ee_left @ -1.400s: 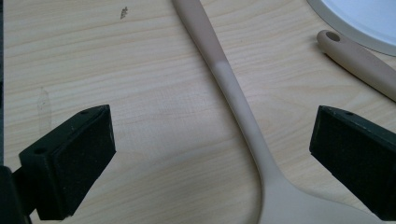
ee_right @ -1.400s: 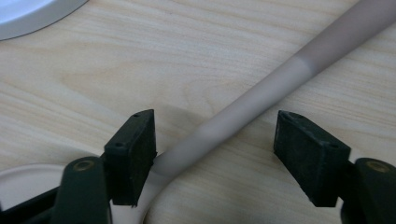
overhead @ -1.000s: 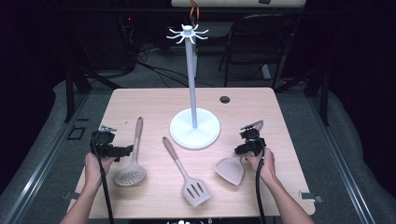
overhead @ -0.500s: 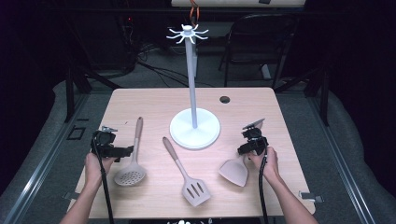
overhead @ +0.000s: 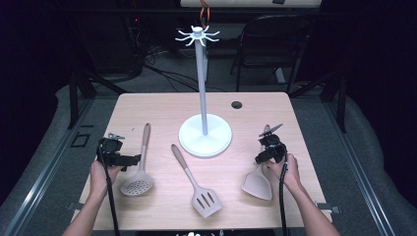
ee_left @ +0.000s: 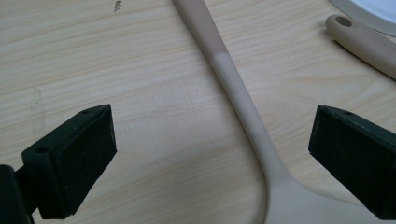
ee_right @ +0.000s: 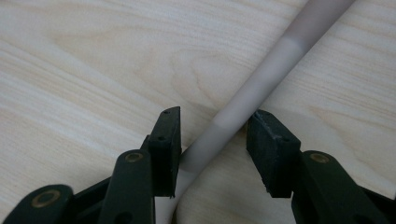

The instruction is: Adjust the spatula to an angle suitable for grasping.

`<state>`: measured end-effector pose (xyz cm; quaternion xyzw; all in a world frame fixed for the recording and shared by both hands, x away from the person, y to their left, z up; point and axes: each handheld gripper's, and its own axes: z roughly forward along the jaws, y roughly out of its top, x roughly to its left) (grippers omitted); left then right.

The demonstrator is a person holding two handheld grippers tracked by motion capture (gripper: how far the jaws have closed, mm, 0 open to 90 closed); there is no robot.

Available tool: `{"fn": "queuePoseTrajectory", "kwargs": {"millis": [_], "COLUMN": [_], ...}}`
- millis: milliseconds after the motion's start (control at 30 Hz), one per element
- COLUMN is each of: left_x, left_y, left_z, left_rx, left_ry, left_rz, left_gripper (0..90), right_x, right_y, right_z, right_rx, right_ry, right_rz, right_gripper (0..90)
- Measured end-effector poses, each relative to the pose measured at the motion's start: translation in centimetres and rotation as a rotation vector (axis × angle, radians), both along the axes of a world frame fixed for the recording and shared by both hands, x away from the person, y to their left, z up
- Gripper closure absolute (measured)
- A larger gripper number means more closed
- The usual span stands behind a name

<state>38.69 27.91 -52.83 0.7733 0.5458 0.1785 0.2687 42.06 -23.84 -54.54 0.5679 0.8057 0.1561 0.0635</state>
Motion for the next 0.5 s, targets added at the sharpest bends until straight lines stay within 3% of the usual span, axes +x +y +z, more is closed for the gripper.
{"fn": "queuePoseTrajectory", "kwargs": {"millis": [100, 267, 333, 400, 500], "left_x": [-0.1, 0.3, 0.3, 0.2, 0.1], "left_y": [0.0, 0.2, 0.1, 0.0, 0.0], "left_z": [0.1, -0.2, -0.3, -0.2, -0.1], "left_rx": [0.007, -0.012, -0.009, -0.001, -0.003], "left_ry": [-0.011, 0.004, 0.006, -0.003, -0.004], "left_rz": [-0.004, 0.001, -0.002, -0.008, -0.011], "left_gripper": [0.5, 0.3, 0.3, 0.3, 0.3], "right_x": [0.0, 0.0, -0.2, -0.2, -0.3], "right_y": [0.0, 0.2, 0.4, 0.5, 1.1], "right_z": [0.1, 0.1, -0.1, 0.1, 0.2], "right_rx": [-0.019, -0.021, -0.006, -0.016, -0.029], "right_ry": [0.015, 0.023, 0.006, 0.037, 0.036], "right_rz": [0.035, 0.074, 0.07, 0.113, 0.155], "right_gripper": [57.0, 60.0, 61.3, 64.8, 67.3]}}
